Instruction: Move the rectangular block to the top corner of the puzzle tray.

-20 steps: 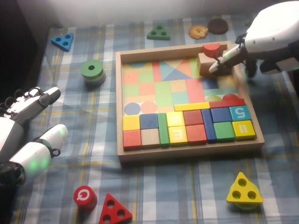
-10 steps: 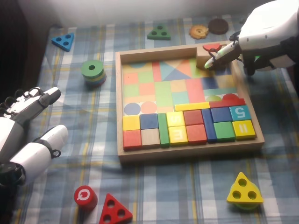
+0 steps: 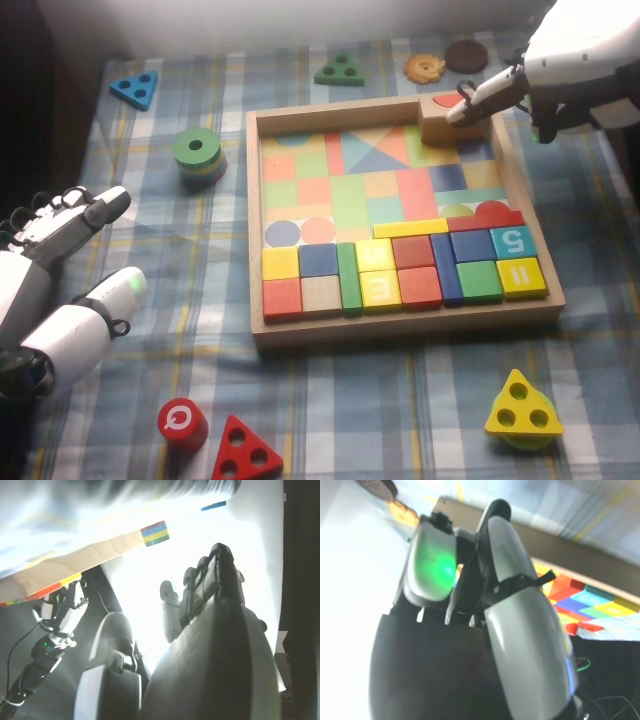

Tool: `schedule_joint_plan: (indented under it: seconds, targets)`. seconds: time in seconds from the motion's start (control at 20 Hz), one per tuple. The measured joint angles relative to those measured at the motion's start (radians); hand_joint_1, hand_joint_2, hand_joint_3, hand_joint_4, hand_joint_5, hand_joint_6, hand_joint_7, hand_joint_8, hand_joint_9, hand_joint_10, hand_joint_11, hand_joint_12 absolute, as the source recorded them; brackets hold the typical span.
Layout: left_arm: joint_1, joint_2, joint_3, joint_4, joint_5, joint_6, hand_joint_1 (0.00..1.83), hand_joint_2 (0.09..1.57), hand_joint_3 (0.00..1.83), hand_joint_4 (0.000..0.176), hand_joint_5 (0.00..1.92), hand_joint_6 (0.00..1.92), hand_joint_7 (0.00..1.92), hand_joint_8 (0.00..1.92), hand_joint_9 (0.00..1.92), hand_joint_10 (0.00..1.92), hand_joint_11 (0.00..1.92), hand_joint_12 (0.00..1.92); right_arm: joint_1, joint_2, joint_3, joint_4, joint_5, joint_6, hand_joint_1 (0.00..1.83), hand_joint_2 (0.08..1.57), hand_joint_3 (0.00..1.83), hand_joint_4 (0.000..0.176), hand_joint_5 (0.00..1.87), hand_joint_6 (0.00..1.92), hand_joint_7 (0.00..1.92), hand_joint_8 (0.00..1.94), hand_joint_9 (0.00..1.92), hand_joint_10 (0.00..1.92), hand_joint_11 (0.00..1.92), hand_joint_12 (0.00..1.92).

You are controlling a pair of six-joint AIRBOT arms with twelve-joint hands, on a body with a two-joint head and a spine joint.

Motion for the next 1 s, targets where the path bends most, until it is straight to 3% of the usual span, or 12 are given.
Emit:
schedule_joint_plan:
  seconds: [0.1,0.15,0.25,0.35,0.4,0.45,0.5,0.6,0.7,0.8,0.9,1.0]
  targets:
    - [0.000,0.000,0.000,-0.001,0.000,0.000,0.48,1.36,0.00,0.068,0.37,0.00,0.14,0.00,0.04,0.01,0.00,0.00,0.000,0.000,0.000,0.000,0.000,0.000,1.49,1.24,0.00,0.021,0.33,0.01,1.23,1.94,1.43,1.92,1.50,1.92]
    - [0.000,0.000,0.000,0.000,0.000,0.000,0.48,1.36,0.00,0.060,0.37,0.00,0.14,0.01,0.05,0.01,0.00,0.00,0.000,0.005,-0.007,0.000,-0.004,0.000,1.53,1.22,0.00,0.003,0.35,0.01,1.21,1.94,1.44,1.92,1.52,1.92]
    - [0.000,0.000,0.000,0.000,0.000,0.000,0.49,1.36,0.00,0.054,0.38,0.01,0.14,0.00,0.06,0.01,0.00,0.00,0.000,0.033,-0.043,0.005,-0.006,-0.001,1.55,1.22,0.00,0.023,0.38,0.01,1.23,1.94,1.44,1.92,1.51,1.92]
    - [0.000,0.000,0.000,-0.001,0.000,0.000,0.49,1.36,0.00,0.079,0.36,0.00,0.13,0.00,0.04,0.00,0.00,0.00,0.000,0.069,-0.086,0.010,0.000,-0.001,1.50,1.24,0.00,0.051,0.37,0.00,1.04,1.84,1.40,1.92,1.48,1.92]
    - [0.000,0.000,0.000,-0.001,0.000,0.000,0.50,1.36,0.00,0.080,0.36,0.00,0.13,0.00,0.04,0.00,0.00,0.00,0.000,0.079,-0.097,0.008,-0.001,-0.001,1.49,1.24,0.00,0.062,0.38,0.00,1.03,1.80,1.39,1.92,1.48,1.92]
    - [0.000,0.000,0.000,0.000,0.000,0.000,0.50,1.36,0.00,0.078,0.36,0.00,0.14,0.00,0.04,0.00,0.00,0.00,0.004,0.097,-0.121,0.004,-0.006,-0.002,1.50,1.25,0.00,0.045,0.37,0.00,1.13,1.91,1.38,1.92,1.40,1.92]
    - [0.000,0.000,0.000,-0.001,0.000,0.000,0.50,1.36,0.00,0.076,0.36,0.00,0.14,0.00,0.05,0.00,0.00,0.00,0.011,0.114,-0.143,0.017,-0.007,-0.014,1.50,1.24,0.00,0.052,0.37,0.00,1.20,1.94,1.37,1.92,1.39,1.92]
    - [0.000,0.000,0.000,-0.003,0.000,0.000,0.52,1.37,0.00,0.068,0.36,0.00,0.14,0.00,0.05,0.01,0.00,0.00,0.013,0.163,-0.199,0.188,-0.008,-0.138,1.50,1.25,0.00,0.057,0.36,0.00,1.20,1.94,1.39,1.92,1.47,1.92]
    - [0.000,0.000,0.000,-0.003,-0.001,0.000,0.51,1.37,0.00,0.063,0.36,0.00,0.15,0.00,0.06,0.01,0.00,0.00,0.021,0.221,-0.250,0.347,-0.011,-0.257,1.49,1.23,0.00,0.089,0.40,0.01,1.21,1.94,1.42,1.92,1.49,1.92]
    - [0.007,0.000,-0.005,-0.008,-0.008,0.000,0.48,1.37,0.00,0.070,0.36,0.00,0.14,0.00,0.05,0.00,0.00,0.00,0.021,0.277,-0.307,0.570,-0.035,-0.483,1.33,1.24,0.00,0.148,0.39,0.00,1.24,1.94,1.43,1.92,1.46,1.92]
    - [0.012,0.000,-0.012,-0.011,-0.013,0.000,0.46,1.38,0.00,0.060,0.36,0.00,0.15,0.00,0.06,0.00,0.00,0.00,-0.028,0.333,-0.383,0.885,-0.050,-0.785,1.14,1.21,0.00,0.094,0.38,0.00,1.25,1.94,1.45,1.92,1.41,1.92]
    - [0.013,0.000,-0.012,-0.011,-0.024,-0.001,0.47,1.38,0.00,0.073,0.36,0.00,0.15,0.00,0.05,0.00,0.00,0.00,-0.137,0.352,-0.426,1.123,-0.008,-0.986,0.81,1.21,0.00,0.060,0.28,0.00,1.10,1.94,1.32,1.92,1.25,1.92]
